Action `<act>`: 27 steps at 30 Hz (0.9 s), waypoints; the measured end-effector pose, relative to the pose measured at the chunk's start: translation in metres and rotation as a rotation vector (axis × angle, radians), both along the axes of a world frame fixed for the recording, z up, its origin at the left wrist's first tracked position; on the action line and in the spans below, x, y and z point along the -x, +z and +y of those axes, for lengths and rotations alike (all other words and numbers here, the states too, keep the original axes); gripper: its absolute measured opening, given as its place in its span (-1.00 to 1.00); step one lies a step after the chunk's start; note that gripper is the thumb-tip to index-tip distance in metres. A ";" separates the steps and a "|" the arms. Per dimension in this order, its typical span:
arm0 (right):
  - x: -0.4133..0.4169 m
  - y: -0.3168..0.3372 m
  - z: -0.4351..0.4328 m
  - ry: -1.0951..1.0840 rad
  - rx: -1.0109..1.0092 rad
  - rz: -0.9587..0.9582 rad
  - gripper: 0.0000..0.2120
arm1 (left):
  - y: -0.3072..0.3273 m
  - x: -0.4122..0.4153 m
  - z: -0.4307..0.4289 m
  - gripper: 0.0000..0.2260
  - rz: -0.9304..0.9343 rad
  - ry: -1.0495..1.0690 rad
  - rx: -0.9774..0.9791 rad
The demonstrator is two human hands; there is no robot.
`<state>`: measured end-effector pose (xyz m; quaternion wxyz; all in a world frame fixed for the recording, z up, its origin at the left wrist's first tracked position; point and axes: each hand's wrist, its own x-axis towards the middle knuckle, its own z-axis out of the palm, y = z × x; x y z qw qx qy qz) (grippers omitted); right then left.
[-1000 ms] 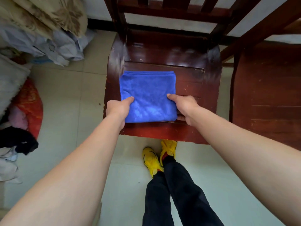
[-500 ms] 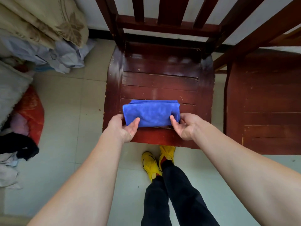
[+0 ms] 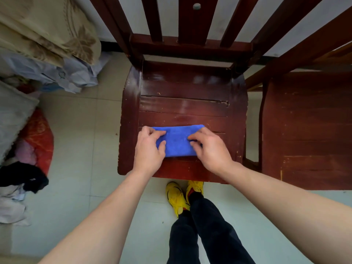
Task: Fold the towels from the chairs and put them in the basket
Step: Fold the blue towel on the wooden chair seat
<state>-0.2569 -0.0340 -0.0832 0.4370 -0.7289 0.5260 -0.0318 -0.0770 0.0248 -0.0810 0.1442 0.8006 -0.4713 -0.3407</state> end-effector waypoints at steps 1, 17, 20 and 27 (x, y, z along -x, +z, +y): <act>0.004 -0.008 -0.005 -0.031 -0.001 -0.005 -0.84 | -0.003 0.000 -0.002 -0.71 -0.021 -0.025 -0.008; -0.011 0.000 -0.057 0.439 0.036 0.305 -0.43 | 0.001 -0.025 -0.035 -0.43 -0.263 -0.541 -0.330; -0.012 0.002 -0.036 0.463 0.047 0.357 -0.46 | 0.005 -0.019 -0.031 -0.41 -0.305 -0.625 -0.304; -0.014 0.028 0.020 0.434 -0.031 0.588 -0.40 | 0.024 -0.004 -0.008 -0.63 -0.351 -0.818 -0.465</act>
